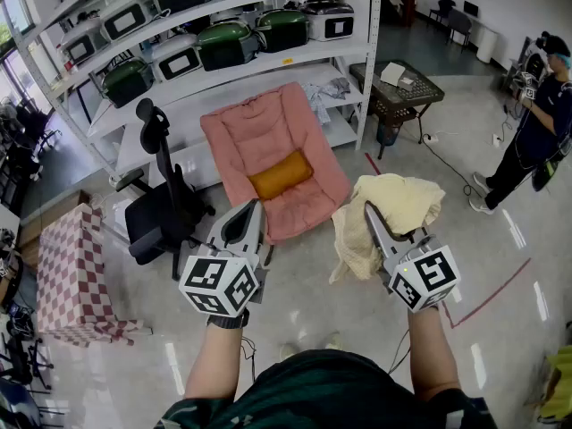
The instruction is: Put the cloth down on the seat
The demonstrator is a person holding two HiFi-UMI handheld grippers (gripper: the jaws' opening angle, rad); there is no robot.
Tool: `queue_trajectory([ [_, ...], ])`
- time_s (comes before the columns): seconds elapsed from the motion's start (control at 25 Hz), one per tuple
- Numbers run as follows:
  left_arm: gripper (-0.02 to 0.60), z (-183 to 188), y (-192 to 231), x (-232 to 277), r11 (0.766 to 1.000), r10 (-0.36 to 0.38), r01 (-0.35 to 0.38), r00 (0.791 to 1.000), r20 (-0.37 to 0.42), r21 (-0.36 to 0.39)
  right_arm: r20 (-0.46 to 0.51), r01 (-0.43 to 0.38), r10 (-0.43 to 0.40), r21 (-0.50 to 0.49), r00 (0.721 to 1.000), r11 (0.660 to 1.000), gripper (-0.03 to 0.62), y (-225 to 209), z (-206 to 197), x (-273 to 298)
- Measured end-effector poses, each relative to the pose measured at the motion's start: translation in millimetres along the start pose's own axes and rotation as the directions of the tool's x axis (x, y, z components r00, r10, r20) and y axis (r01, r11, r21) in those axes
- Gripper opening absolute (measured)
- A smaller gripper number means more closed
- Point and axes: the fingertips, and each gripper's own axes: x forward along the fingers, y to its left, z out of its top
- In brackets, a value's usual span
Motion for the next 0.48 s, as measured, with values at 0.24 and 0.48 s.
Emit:
queue_trajectory([
  [0.24,0.006,-3.7,-5.1,2.0,1.000,-0.003,0.003,1.000,-0.004,-0.010,0.000,-0.005,0.005,-0.003,1.000,1.000,0.055,-2.0,-1.4,-3.7],
  [0.48,0.006,-5.3,-12.4,7.9,1.000,-0.003,0.003,1.000,-0.011,-0.024,0.012,-0.007,0.007,0.038,1.000,0.999,0.055,-14.1,3.1,-9.5],
])
